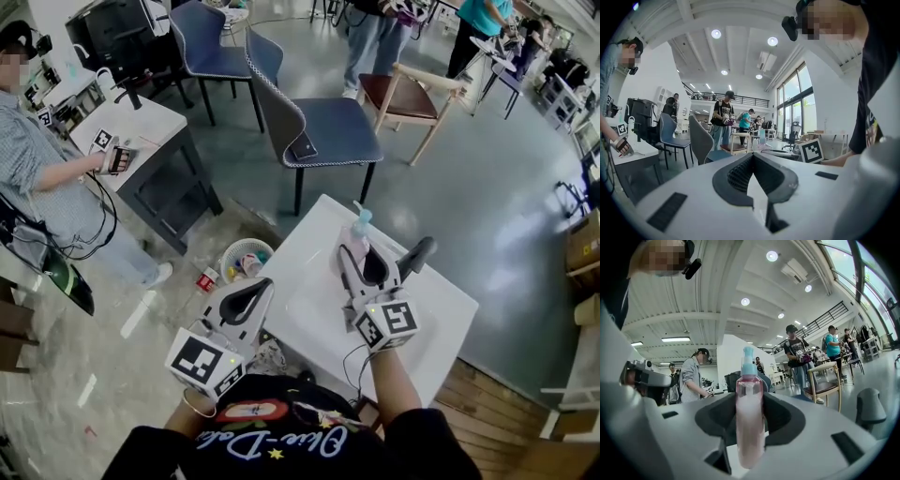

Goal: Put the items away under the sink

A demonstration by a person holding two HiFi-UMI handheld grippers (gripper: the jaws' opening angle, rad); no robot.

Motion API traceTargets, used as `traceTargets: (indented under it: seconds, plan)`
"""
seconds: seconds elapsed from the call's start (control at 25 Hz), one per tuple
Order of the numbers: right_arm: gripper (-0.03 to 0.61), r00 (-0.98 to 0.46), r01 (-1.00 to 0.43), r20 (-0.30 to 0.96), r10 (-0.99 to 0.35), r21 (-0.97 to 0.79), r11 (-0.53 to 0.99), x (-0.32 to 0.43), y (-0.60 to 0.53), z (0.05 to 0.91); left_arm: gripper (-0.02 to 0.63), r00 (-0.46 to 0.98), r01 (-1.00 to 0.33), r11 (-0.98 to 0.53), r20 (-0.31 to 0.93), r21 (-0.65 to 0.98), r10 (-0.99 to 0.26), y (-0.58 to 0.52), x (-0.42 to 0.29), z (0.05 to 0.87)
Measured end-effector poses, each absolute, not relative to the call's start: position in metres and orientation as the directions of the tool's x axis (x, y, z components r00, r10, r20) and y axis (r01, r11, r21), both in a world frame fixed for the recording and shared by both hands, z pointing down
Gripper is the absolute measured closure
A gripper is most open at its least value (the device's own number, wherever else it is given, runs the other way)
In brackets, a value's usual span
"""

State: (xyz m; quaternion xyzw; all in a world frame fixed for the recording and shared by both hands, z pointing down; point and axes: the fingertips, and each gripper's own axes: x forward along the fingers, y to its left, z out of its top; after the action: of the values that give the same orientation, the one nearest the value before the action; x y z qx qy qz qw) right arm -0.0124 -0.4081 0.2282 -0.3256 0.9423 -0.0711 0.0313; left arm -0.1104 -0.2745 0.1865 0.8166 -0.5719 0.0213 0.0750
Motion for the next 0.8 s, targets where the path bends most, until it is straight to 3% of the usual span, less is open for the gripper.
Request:
traceTargets:
  seconds: [0.8]
  plan:
    - [0.393, -0.796, -0.593, -0.043, -0.603, -0.143, 0.793, 0.021, -0.381, 0.218, 0.606, 0.354, -0.934, -0.346, 0.122, 0.084, -0.927, -0.256, -0.076, 0.186]
